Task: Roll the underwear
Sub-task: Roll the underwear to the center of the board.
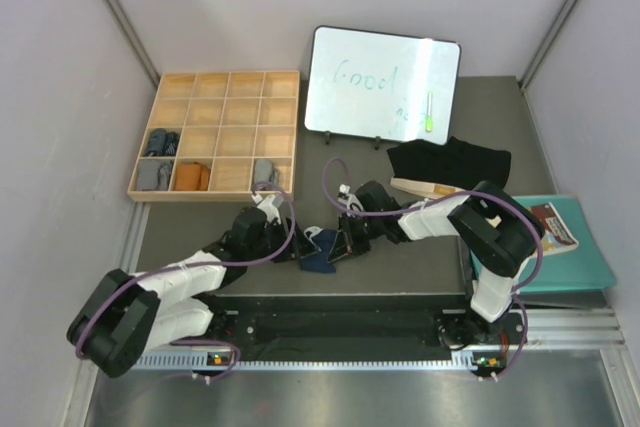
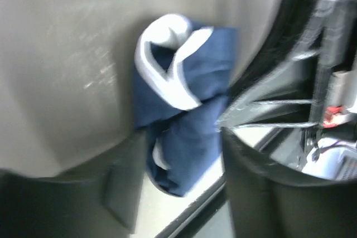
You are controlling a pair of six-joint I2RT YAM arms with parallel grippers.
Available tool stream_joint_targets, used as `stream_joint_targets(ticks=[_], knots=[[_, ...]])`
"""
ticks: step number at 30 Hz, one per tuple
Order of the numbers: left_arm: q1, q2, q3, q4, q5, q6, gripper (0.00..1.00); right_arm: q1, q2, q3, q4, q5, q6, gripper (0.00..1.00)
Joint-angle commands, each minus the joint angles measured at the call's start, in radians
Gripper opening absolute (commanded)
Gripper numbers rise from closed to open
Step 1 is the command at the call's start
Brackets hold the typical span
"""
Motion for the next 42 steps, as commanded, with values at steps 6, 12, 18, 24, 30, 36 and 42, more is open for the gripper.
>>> stream_joint_targets(ticks=[6,12,18,24,30,36,42], knots=[[0.004,-0.211,0.008,-0.143,-0.110,-0.010,0.73,0.018,0.047,-0.051,-0.082,0.181,0.025,0.00],[0.004,-0.261,-0.084,-0.069,-0.071,-0.053,0.68,0.018,0.059,-0.047,-0.078,0.177,0.036,0.00],[0.004,-0.251,-0.124,-0.037,-0.105,-0.059,0.60,0.018,0.055,-0.053,-0.072,0.175,0.042,0.00],[0.004,-0.148,-0.155,0.096,-0.090,-0.057,0.55,0.020,0.055,-0.054,-0.061,0.171,0.047,0.00],[0.003,0.007,-0.173,0.276,-0.050,-0.070,0.42,0.018,0.061,-0.061,-0.032,0.154,0.063,0.00],[-0.002,0.130,-0.153,0.386,-0.001,-0.088,0.05,0.018,0.050,-0.068,0.004,0.140,0.068,0.00],[-0.001,0.096,-0.052,0.175,0.005,-0.024,0.00,0.018,-0.078,-0.065,-0.113,0.198,0.002,0.23]])
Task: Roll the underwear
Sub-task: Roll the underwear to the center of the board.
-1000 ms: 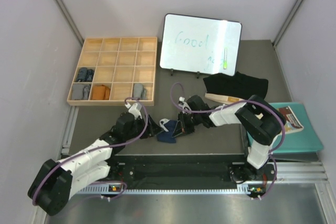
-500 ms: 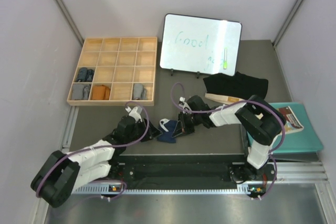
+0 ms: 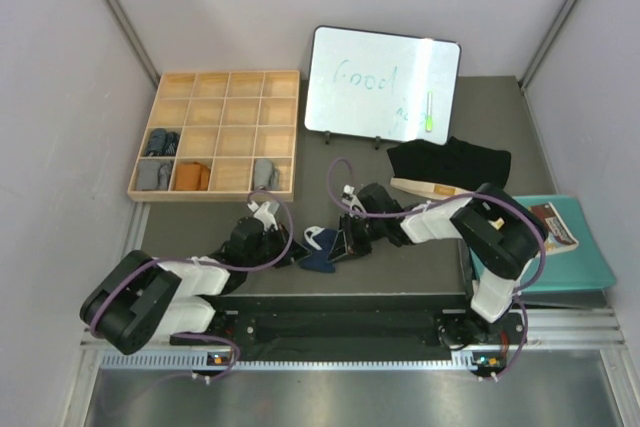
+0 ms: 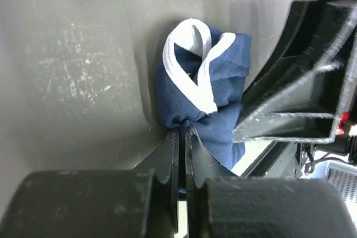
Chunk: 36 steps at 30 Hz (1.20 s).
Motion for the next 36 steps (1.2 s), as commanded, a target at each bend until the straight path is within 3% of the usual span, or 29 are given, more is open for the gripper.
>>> stream_joint_targets(ticks=[1,4,7,11,17,26,36], knots=[[-0.003,-0.025,0.094,-0.211,0.002,0.081,0.00,0.017,-0.118,-0.025,-0.172,0.186,-0.117,0.28],[-0.003,-0.037,0.174,-0.392,0.014,0.143,0.00,0.023,-0.253,-0.025,-0.255,0.249,-0.181,0.44],[-0.002,-0.001,0.243,-0.517,0.048,0.187,0.00,0.107,-0.344,-0.007,-0.301,0.410,-0.294,0.52],[0.008,0.100,0.315,-0.607,0.123,0.218,0.00,0.287,-0.418,0.012,-0.284,0.714,-0.408,0.55],[0.017,0.207,0.367,-0.635,0.203,0.230,0.00,0.543,-0.366,0.033,-0.183,1.025,-0.597,0.56],[0.018,0.248,0.415,-0.689,0.218,0.261,0.00,0.669,-0.215,0.078,-0.140,1.131,-0.731,0.55],[0.020,0.251,0.425,-0.709,0.224,0.278,0.00,0.680,-0.116,0.076,-0.130,1.094,-0.725,0.35]])
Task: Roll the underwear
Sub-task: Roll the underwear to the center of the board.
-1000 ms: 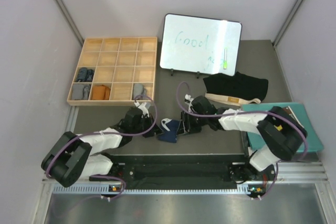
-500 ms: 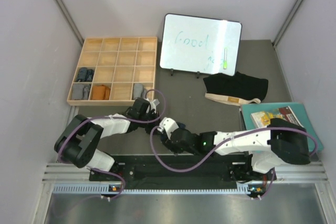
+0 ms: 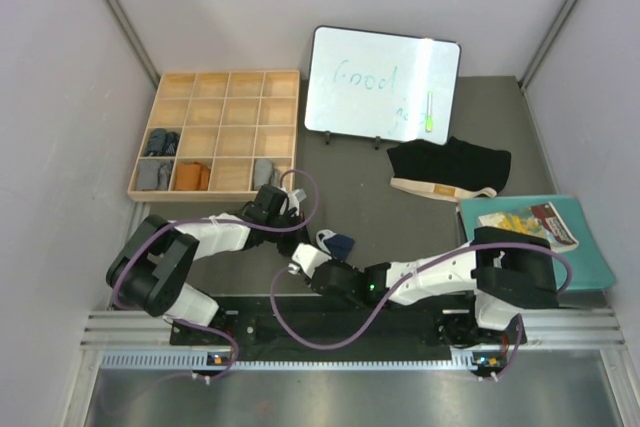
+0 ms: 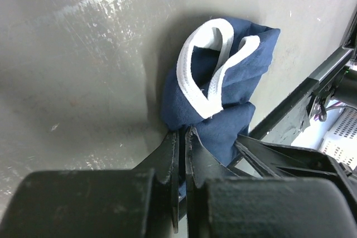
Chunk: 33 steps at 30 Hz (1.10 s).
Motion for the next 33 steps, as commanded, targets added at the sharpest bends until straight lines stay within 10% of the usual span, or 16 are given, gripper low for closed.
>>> stream_joint_targets(ticks=[1,11,20,33], knots=[[-0.005,0.026,0.001,-0.095,0.003,0.039,0.00,0.018,0.047,0.039,0.041,0.004,-0.005,0.34],[-0.005,-0.025,-0.028,-0.066,0.019,0.007,0.00,-0.008,0.134,0.056,0.003,-0.161,0.053,0.00],[-0.003,-0.279,-0.106,-0.121,-0.147,-0.109,0.59,-0.077,-0.025,0.004,-0.036,-0.424,0.194,0.00],[-0.026,-0.697,-0.316,0.085,-0.167,-0.110,0.54,-0.344,-0.010,-0.058,0.056,-0.829,0.382,0.00]])
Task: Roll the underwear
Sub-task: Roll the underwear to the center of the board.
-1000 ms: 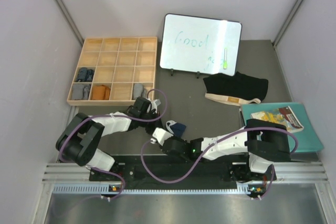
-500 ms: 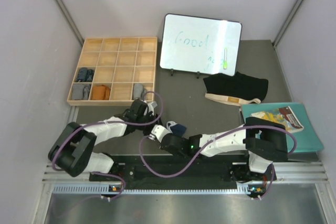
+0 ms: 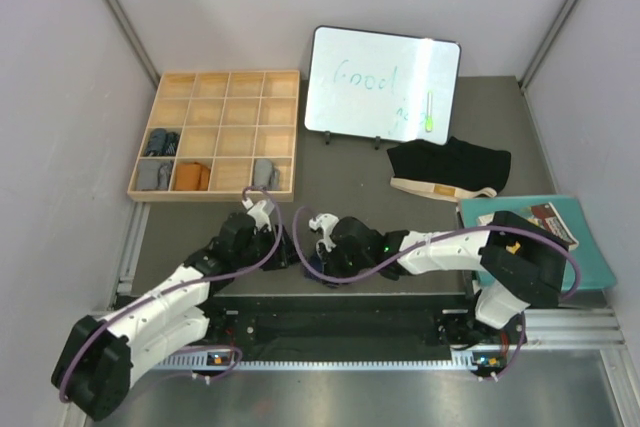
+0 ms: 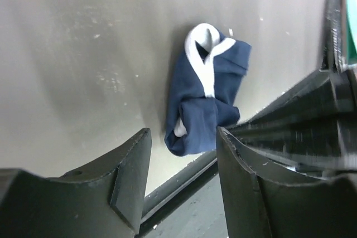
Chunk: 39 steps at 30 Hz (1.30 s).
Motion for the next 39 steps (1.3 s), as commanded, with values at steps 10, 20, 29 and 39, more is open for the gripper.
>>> stream_joint_targets(ticks=[10,20,29,39], knots=[[-0.086,-0.096,-0.125,0.427,0.028,0.019,0.55,-0.235,0.070,-0.034,0.049,-0.427,0.185,0.00],[-0.103,0.180,-0.129,0.681,0.075,0.021,0.52,-0.367,0.158,-0.029,0.072,-0.570,0.227,0.00],[-0.125,0.200,-0.163,0.729,0.106,0.032,0.52,-0.453,0.254,-0.001,0.072,-0.642,0.240,0.00],[-0.146,0.289,-0.143,0.723,0.097,0.067,0.49,-0.484,0.346,0.045,0.080,-0.705,0.253,0.00]])
